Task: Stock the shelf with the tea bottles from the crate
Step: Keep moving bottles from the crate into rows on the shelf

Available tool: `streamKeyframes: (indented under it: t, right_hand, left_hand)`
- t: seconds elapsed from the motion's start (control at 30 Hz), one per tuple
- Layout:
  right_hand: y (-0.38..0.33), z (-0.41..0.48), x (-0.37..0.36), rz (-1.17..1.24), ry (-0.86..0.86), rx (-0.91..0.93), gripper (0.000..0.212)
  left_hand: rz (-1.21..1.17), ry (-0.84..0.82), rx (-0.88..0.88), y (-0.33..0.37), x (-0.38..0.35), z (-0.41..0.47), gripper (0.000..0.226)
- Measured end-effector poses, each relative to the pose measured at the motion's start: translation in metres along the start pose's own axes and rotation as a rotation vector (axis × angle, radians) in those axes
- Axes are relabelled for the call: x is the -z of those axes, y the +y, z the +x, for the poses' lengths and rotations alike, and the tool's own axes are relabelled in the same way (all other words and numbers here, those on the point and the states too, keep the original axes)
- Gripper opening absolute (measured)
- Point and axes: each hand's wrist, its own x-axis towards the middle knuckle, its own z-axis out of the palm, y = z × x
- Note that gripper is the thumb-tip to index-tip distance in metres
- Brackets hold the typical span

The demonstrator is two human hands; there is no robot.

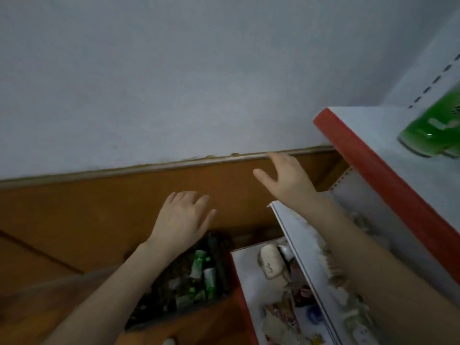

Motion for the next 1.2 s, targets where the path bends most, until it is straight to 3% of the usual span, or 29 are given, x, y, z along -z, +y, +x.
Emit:
streamKeyframes:
  t: [0.2,0.33,0.67,0.9,1.2]
  right_hand:
    - [-0.033,0.025,-0.114,0.062,-0.295,0.001,0.058]
    - [-0.042,0.027,-0.194,0.065,-0.462,-0.042,0.058]
    - [0.016,-0.023,-0.386,0.120,-0.706,-0.309,0.060]
    - [0.075,-0.060,-0.527,0.197,-0.782,-0.521,0.056]
    - [0.150,-0.063,-0.701,0.276,-0.717,-0.602,0.045]
  left_hand:
    - [-0.007,-0.137,0.207,-0.091,-0.061,-0.063,0.053]
    - [0.000,-0.265,0.315,-0.131,-0.114,-0.096,0.028]
    - [-0.166,-0.513,0.410,-0.173,-0.258,-0.117,0.033]
    - [-0.188,-0.597,0.493,-0.186,-0.417,-0.128,0.042]
    - [-0.246,-0.739,0.467,-0.194,-0.626,-0.119,0.042]
